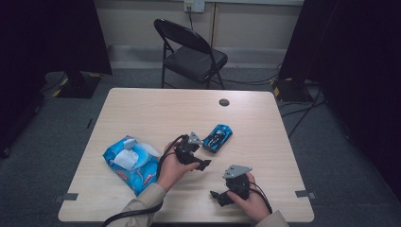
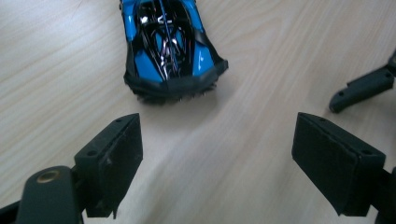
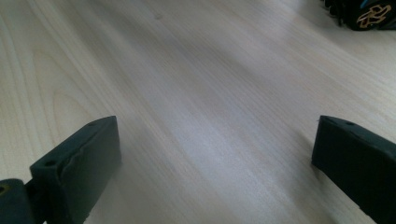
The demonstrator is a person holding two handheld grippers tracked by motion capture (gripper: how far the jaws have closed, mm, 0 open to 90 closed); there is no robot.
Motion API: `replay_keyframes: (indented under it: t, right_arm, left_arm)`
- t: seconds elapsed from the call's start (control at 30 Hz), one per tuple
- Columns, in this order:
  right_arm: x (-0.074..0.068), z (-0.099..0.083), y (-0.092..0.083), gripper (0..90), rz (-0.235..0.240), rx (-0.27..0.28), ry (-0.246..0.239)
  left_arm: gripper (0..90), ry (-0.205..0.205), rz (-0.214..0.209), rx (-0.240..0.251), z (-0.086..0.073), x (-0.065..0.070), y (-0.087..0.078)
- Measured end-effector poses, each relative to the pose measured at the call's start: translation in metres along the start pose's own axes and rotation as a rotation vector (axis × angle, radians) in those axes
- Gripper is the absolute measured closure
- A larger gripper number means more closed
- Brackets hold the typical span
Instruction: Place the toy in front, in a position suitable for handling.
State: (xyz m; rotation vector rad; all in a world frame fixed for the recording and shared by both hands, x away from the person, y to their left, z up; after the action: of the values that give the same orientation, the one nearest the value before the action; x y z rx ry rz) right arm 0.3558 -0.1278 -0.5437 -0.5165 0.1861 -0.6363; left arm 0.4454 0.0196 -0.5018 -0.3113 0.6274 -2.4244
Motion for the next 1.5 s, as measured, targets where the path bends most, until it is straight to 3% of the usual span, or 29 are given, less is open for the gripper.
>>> replay_keyframes:
  t: [0.23, 0.3, 0.47, 0.73, 0.97, 1.5]
  right_arm:
    - [0.0, 0.0, 0.0, 0.8, 0.0, 0.002, -0.001]
    - [0.0, 0.0, -0.001, 0.8, -0.001, 0.001, 0.001]
    - [0.0, -0.001, -0.001, 0.8, 0.0, 0.002, 0.0]
    - [0.0, -0.001, -0.002, 0.8, 0.001, -0.001, 0.002]
    - [0.0, -0.002, -0.003, 0.8, 0.001, 0.001, 0.001]
    - [0.0, -0.002, -0.003, 0.7, 0.003, 0.001, 0.001]
  left_arm:
    - [16.0, -0.022, 0.032, 0.01, 0.015, -0.009, 0.019]
    - [15.9, -0.021, 0.026, 0.008, 0.018, -0.011, 0.025]
    - [16.3, 0.01, 0.056, -0.003, 0.023, -0.014, 0.039]
    - [15.8, -0.011, 0.095, -0.025, 0.024, -0.019, 0.061]
    - [15.9, -0.061, 0.116, -0.033, 0.021, -0.025, 0.075]
    - [16.4, -0.057, 0.137, -0.042, 0.026, -0.03, 0.095]
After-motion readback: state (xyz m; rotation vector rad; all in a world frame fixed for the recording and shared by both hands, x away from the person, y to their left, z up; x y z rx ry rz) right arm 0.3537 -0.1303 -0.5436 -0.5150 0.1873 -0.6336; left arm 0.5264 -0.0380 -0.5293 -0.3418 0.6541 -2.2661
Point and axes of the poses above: each handheld gripper's, and its own axes: y roughly forward along the jaws, z roughly out of its top, x roughly to its right, the point moved 5 cm from there along y, roughly forward along the jaws, and after that the axes turned 14 degrees about x, right-handed, at the moved point
